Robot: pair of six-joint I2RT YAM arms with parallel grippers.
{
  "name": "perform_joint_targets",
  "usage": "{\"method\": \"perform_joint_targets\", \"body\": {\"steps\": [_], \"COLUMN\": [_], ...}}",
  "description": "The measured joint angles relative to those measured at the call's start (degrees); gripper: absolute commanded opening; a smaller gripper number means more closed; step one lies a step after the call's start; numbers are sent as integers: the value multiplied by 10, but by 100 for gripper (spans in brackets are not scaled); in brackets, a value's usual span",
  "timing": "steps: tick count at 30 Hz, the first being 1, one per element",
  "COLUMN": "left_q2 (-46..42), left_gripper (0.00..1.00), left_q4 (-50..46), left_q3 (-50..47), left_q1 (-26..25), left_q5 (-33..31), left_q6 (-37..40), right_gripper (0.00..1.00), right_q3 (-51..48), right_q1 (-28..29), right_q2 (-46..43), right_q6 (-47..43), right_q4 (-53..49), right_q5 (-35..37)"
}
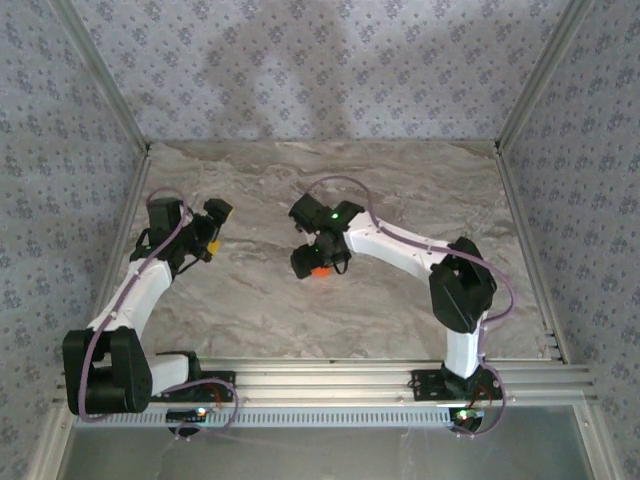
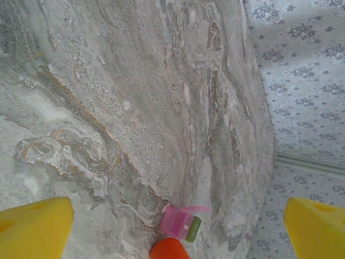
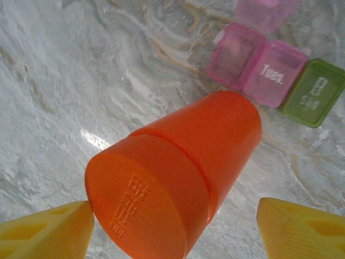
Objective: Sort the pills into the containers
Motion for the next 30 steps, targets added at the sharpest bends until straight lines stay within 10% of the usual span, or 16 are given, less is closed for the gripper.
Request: {"method": "perform_joint_targets", "body": {"steps": [9, 30], "left_q2": [12, 28], "left_gripper": [100, 100], "left_q4": [7, 15], "left_q3": [0, 0], "left_q1": [0, 0], "left_q5": [0, 2], "left_q6": [0, 0], "right_gripper": [78, 83], "right_q3": [-47, -17], "right_q1": [-97, -55], "right_q2": [-35, -32], "right_q6": [50, 7], "right_q4": [68, 49], "right_q5": [-73, -26]}}
